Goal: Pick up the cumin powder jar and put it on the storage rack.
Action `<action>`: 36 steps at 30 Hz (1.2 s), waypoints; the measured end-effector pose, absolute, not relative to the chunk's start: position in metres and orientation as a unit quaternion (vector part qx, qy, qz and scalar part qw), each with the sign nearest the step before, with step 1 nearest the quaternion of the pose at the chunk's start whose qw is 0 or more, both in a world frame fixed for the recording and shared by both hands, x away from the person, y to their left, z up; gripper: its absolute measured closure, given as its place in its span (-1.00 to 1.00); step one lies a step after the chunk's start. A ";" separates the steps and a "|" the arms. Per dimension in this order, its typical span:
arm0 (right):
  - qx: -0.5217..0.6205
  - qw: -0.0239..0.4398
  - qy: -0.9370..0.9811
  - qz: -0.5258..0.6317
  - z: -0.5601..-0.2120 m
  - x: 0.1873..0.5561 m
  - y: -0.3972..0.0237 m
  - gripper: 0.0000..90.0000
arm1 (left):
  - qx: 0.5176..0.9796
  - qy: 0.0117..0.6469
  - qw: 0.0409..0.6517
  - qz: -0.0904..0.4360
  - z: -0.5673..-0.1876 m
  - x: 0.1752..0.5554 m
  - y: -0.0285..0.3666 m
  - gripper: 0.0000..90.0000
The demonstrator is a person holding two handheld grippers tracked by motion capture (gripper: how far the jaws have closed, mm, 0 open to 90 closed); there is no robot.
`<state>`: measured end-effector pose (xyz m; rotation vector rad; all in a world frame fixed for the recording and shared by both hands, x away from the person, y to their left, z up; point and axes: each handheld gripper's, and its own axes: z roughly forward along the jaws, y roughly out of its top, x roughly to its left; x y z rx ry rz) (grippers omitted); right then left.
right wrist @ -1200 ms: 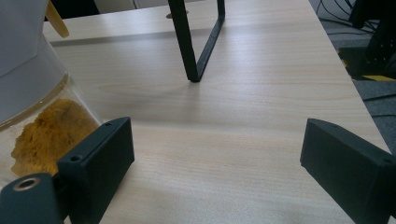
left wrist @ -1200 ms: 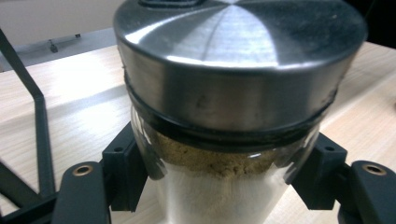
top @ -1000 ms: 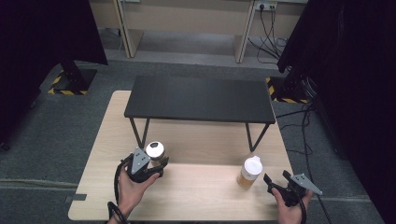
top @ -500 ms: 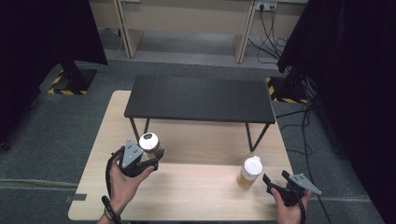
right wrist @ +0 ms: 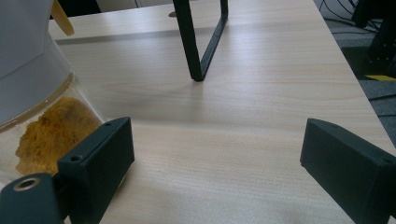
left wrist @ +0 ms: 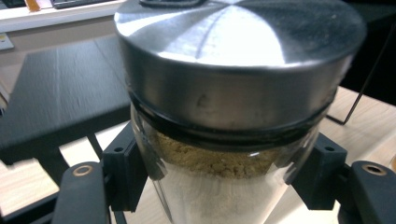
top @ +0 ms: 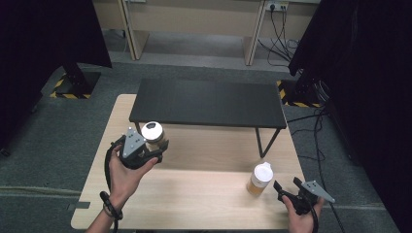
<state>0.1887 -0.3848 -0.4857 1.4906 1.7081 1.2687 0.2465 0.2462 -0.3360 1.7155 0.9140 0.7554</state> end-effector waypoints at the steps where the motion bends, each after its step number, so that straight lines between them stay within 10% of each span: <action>1: 0.552 0.269 0.634 0.470 -0.486 0.189 -0.385 -0.78 | 0.710 0.377 0.504 0.315 -0.332 0.248 0.246 -0.32; 36: 0.551 0.266 0.633 0.474 -0.486 0.189 -0.387 -0.78 | 0.694 0.411 0.461 0.370 -0.272 0.338 0.229 -0.32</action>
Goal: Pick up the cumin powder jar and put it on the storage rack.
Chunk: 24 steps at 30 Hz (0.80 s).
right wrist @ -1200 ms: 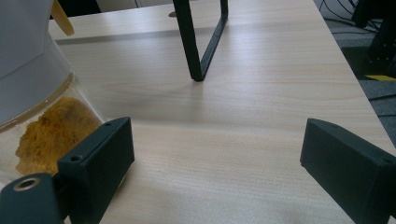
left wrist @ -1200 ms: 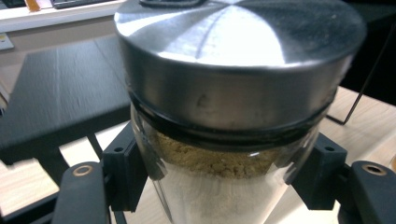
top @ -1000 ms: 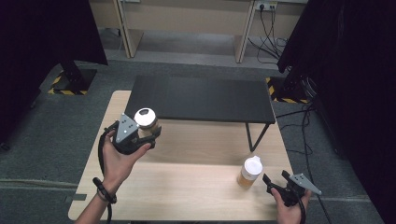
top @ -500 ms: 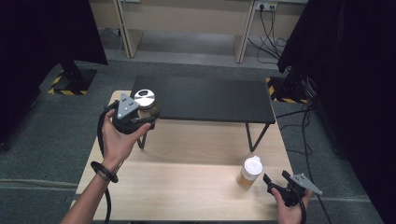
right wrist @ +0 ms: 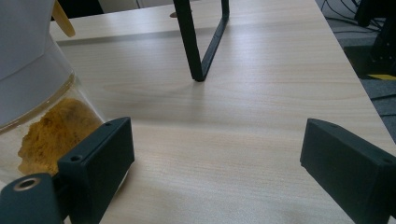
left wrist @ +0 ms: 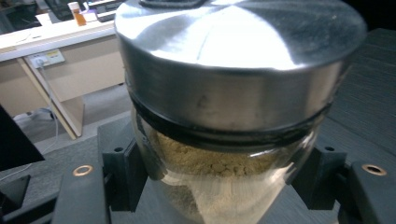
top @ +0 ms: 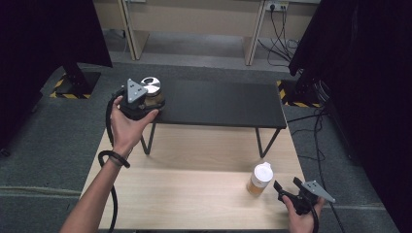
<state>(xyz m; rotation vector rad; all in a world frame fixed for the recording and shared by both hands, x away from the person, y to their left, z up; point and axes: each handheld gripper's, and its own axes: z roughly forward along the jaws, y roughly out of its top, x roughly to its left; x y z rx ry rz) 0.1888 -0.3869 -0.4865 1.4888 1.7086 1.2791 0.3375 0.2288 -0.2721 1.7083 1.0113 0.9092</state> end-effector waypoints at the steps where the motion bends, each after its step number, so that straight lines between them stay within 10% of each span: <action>1: 0.551 0.266 0.633 0.474 -0.486 0.189 -0.387 -0.78 | 0.693 0.412 0.459 0.373 -0.273 0.340 0.227 -0.32; 24: 0.550 0.266 0.637 0.471 -0.486 0.190 -0.386 -0.78 | 0.693 0.438 0.425 0.384 -0.281 0.380 0.211 -0.33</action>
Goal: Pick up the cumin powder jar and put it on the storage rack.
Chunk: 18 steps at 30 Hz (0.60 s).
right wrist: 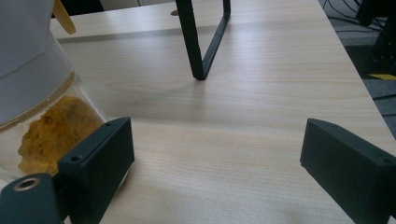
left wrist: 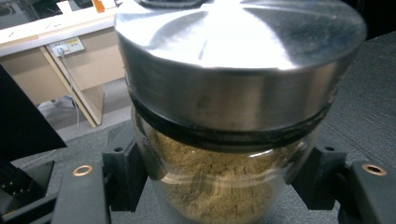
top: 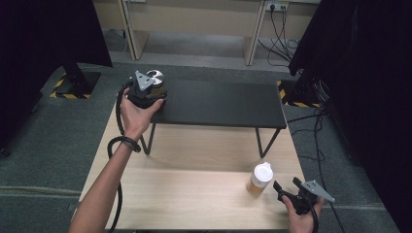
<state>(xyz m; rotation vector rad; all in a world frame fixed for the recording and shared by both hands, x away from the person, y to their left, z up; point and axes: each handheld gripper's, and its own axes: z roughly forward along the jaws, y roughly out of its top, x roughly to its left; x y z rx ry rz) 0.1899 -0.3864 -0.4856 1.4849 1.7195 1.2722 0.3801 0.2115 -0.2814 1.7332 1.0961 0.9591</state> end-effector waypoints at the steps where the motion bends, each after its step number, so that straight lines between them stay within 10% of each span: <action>1: 0.549 0.266 0.637 0.471 -0.486 0.190 -0.386 -0.78 | 0.694 0.438 0.424 0.384 -0.282 0.381 0.211 -0.33; 18: 0.546 0.270 0.642 0.465 -0.484 0.190 -0.384 -0.78 | 0.656 0.461 0.486 0.348 -0.303 0.387 0.233 -0.33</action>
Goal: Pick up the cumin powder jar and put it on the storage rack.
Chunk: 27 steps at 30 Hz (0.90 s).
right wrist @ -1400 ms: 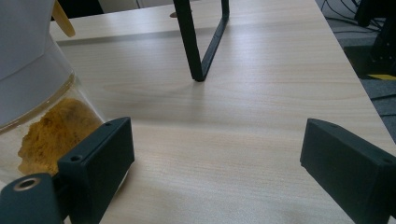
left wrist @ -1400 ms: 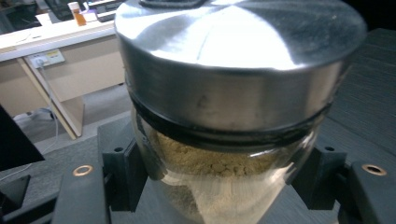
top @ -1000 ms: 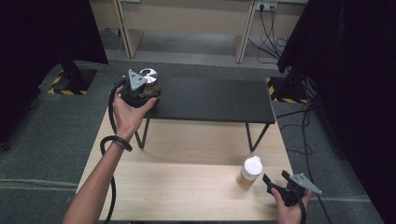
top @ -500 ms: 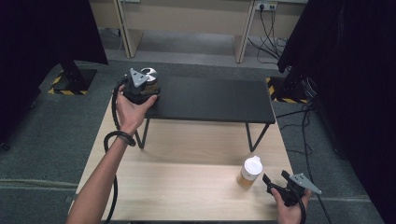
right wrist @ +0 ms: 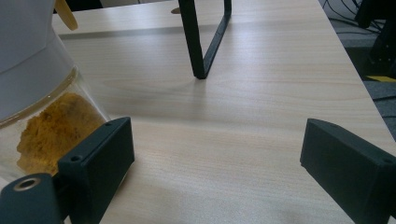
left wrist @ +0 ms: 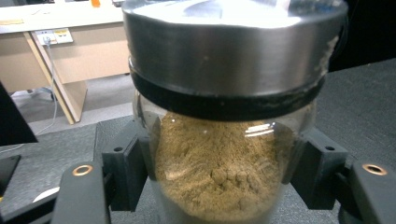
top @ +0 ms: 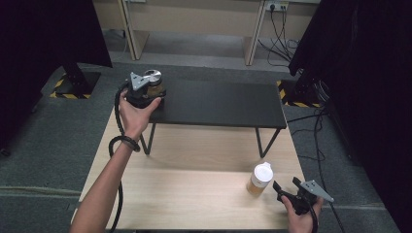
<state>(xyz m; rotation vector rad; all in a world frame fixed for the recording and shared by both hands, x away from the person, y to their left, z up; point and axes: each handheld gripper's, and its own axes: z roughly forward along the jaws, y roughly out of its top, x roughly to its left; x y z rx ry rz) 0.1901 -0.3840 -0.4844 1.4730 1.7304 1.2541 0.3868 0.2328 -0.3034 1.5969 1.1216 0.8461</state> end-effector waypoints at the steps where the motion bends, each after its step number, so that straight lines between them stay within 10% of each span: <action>1: 0.546 0.270 0.643 0.465 -0.484 0.190 -0.384 -0.78 | 0.655 0.461 0.488 0.347 -0.304 0.387 0.233 -0.33; 27: 0.545 0.272 0.644 0.463 -0.484 0.190 -0.383 -0.78 | 0.657 0.458 0.490 0.346 -0.305 0.387 0.235 -0.33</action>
